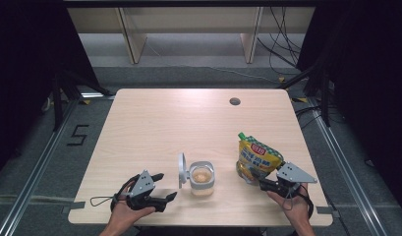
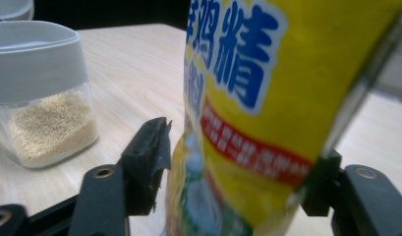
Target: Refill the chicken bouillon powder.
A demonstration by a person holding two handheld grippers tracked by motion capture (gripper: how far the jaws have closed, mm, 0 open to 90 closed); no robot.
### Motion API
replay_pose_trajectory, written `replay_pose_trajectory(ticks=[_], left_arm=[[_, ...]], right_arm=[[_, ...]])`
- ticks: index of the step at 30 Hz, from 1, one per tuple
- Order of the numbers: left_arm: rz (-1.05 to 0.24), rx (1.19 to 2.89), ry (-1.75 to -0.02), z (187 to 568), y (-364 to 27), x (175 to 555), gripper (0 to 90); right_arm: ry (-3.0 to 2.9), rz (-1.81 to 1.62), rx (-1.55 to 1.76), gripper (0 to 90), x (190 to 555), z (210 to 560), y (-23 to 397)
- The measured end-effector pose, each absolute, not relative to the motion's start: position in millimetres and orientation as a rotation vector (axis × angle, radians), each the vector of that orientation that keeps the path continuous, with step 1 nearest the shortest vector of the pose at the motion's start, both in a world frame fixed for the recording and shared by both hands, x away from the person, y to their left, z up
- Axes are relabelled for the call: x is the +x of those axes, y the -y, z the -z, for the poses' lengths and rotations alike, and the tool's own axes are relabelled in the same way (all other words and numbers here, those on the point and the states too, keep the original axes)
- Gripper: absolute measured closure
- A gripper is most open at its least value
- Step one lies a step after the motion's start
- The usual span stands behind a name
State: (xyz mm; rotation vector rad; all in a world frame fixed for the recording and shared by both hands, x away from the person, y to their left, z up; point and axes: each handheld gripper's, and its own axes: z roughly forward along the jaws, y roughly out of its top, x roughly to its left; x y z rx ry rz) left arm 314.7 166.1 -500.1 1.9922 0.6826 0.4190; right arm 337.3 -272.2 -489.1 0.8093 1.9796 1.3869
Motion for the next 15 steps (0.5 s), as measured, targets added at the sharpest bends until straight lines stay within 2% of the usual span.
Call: replay_pose_trajectory(ticks=[15], left_arm=[[-0.401,1.964,-0.709,498.9,-166.6,315.5,21.4]], right_arm=[[-1.946,-1.354,1.04,33.5,294.4,476.2,278.7]])
